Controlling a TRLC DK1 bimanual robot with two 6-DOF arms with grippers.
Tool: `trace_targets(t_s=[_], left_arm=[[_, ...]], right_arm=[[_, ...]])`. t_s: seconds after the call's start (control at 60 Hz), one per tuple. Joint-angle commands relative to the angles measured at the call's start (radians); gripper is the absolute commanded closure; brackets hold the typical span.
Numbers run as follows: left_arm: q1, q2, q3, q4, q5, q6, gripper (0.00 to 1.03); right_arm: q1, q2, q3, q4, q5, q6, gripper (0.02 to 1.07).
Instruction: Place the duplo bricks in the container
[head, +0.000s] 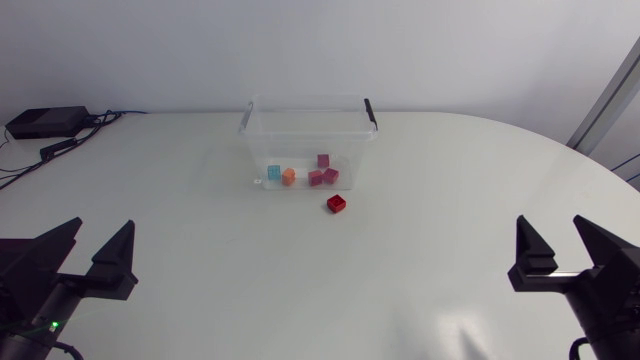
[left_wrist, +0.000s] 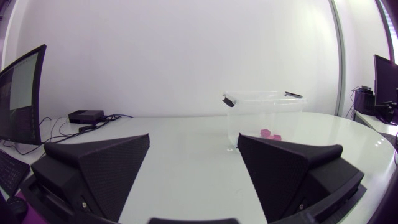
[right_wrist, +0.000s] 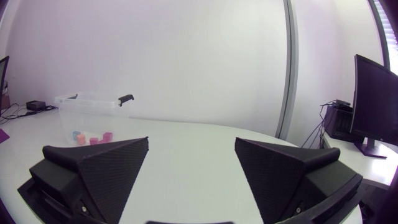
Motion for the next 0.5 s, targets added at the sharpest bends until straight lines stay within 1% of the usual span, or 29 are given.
trace_targets(t_s=[0.0, 0.1, 0.2, 0.483], left_arm=[[-0.006, -0.012, -0.018, 0.009, -0.001, 0.014, 0.04], [-0.005, -0.012, -0.018, 0.009, -0.001, 0.014, 0.04], [-0.005, -0.012, -0.018, 0.009, -0.001, 0.016, 0.04], [-0.005, -0.012, -0.018, 0.009, -0.001, 0.014, 0.04]], right_arm=[[-0.019, -0.008, -0.018, -0.01, -0.002, 0.011, 0.06], [-0.016, -0.008, -0.02, -0.01, -0.002, 0.008, 0.06], [-0.008, -0.008, -0.017, -0.022, -0.023, -0.047, 0.06], [-0.005, -0.008, -0.017, -0.024, -0.035, -0.098, 0.06]])
